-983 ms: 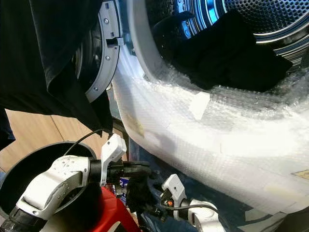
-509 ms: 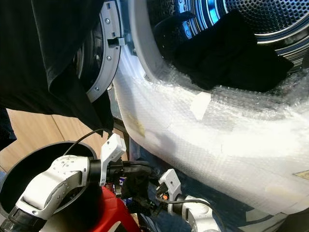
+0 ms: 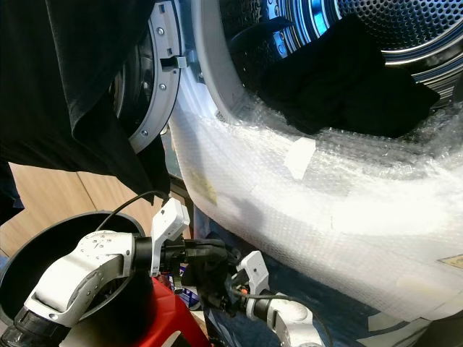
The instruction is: Clothes washing
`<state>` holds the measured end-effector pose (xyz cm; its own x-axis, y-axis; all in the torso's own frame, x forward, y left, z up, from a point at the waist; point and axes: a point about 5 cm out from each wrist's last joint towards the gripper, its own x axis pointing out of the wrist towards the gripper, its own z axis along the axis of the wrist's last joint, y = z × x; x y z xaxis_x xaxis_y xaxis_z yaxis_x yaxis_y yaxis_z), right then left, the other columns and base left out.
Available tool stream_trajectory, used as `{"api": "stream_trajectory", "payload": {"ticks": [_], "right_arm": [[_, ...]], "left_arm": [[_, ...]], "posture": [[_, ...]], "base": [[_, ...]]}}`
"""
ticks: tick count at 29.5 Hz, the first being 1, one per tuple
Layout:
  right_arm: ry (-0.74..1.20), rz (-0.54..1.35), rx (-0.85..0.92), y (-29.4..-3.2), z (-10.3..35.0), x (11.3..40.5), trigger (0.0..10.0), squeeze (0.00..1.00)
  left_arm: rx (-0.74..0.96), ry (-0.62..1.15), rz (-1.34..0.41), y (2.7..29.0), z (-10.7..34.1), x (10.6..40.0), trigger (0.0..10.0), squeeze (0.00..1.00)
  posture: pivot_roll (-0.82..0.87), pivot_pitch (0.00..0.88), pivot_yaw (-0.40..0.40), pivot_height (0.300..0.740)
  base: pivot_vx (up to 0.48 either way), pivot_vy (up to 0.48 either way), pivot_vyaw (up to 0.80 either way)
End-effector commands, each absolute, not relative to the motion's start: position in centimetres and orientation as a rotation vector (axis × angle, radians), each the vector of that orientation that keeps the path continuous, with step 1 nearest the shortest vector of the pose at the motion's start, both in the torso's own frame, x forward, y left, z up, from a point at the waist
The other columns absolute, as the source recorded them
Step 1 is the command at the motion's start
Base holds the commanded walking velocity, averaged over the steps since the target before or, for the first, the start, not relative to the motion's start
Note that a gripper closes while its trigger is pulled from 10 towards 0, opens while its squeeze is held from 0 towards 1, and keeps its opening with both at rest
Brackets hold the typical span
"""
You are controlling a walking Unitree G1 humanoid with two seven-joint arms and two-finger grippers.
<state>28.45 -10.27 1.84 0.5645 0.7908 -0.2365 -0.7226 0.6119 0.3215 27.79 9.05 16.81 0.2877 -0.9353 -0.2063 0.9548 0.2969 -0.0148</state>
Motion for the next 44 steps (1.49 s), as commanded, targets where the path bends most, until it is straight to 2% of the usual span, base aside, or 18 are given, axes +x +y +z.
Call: {"api": "stream_trajectory", "payload": {"ticks": [1,7,9,10,11,44], "right_arm": [[0.363,0.887,0.215,-9.94,2.29,28.95,10.0,0.0],[0.352,0.88,0.233,-9.52,2.41,29.06,10.0,0.0],[0.349,0.88,0.237,-9.44,2.42,29.05,1.1,0.0],[0.349,0.88,0.237,-9.44,2.42,29.05,1.1,0.0],[0.346,0.883,0.238,-9.41,2.43,29.03,0.0,0.0],[0.312,0.862,0.245,-9.23,3.0,29.59,0.0,0.0]], "left_arm": [[0.124,0.189,-1.278,9.0,17.24,27.95,0.0,0.0],[0.128,0.193,-1.279,9.03,17.25,27.95,0.0,0.0],[0.131,0.195,-1.276,9.11,17.2,27.92,0.0,0.0],[0.131,0.195,-1.276,9.11,17.2,27.92,0.0,0.0],[0.132,0.196,-1.275,9.14,17.17,27.88,0.0,0.0],[0.138,0.192,-1.274,9.21,17.42,28.19,0.0,0.0]], "posture": [[0.08,0.0,0.047,0.74],[0.08,0.0,0.049,0.74],[0.08,0.0,0.051,0.74],[0.08,0.0,0.051,0.74],[0.08,0.0,0.051,0.74],[0.08,0.0,0.055,0.74]], "base": [[0.0,0.0,0.0],[0.0,0.0,0.0],[0.0,0.0,0.0],[0.0,0.0,0.0],[0.0,0.0,0.0],[0.0,0.0,0.0]]}}
